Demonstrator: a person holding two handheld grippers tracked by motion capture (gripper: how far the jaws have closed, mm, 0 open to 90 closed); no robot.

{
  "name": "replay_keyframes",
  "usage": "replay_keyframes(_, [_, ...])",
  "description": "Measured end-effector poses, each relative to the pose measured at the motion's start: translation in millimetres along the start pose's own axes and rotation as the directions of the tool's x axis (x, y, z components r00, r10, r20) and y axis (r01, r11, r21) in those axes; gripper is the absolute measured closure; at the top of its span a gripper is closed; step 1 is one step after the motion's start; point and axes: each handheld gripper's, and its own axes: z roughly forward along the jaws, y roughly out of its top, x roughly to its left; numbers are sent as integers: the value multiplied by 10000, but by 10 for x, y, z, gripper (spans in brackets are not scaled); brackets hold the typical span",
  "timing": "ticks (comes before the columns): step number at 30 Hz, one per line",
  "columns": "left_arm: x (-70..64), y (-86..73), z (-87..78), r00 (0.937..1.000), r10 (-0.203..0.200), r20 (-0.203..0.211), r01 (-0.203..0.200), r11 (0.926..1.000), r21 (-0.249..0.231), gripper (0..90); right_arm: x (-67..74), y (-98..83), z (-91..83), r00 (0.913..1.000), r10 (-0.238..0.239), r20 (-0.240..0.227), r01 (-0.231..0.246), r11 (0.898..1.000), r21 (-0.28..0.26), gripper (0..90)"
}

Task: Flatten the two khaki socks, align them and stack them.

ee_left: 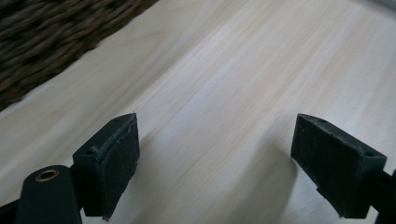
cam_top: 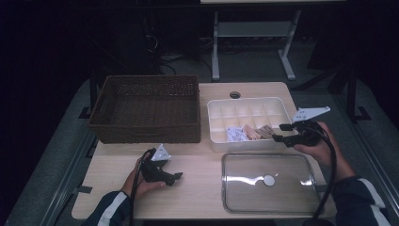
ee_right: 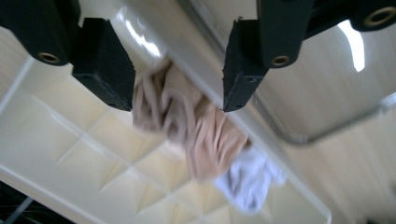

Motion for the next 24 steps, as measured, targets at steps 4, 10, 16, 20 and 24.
replay_keyframes(4, [-198, 168, 79, 9987, 255, 451, -244, 9994, -231, 147, 121, -264, -108, 9967, -707, 393, 667, 9931, 959, 344])
replay_keyframes(10, [-518, 457, 250, 9875, 873, 1312, -805, 9952, -559, 146, 79, -697, -133, 9974, 378, 610, -476, 9846, 1683, 239])
replay_keyframes(16, [-803, 701, 564, 9833, 1163, 1401, -1082, 9921, -642, 146, 5, -985, -161, 9865, 1504, 644, -1591, 9738, 1623, 201])
replay_keyframes(20, [-853, 763, 743, 9827, 1177, 1432, -1109, 9923, -549, 146, -9, -1110, -107, 9804, 1878, 592, -1956, 9635, 1827, 190])
replay_keyframes(24, [-820, 790, 787, 9862, 922, 1374, -831, 9941, -701, 142, -15, -1140, -69, 9813, 1846, 538, -1916, 9626, 1914, 184])
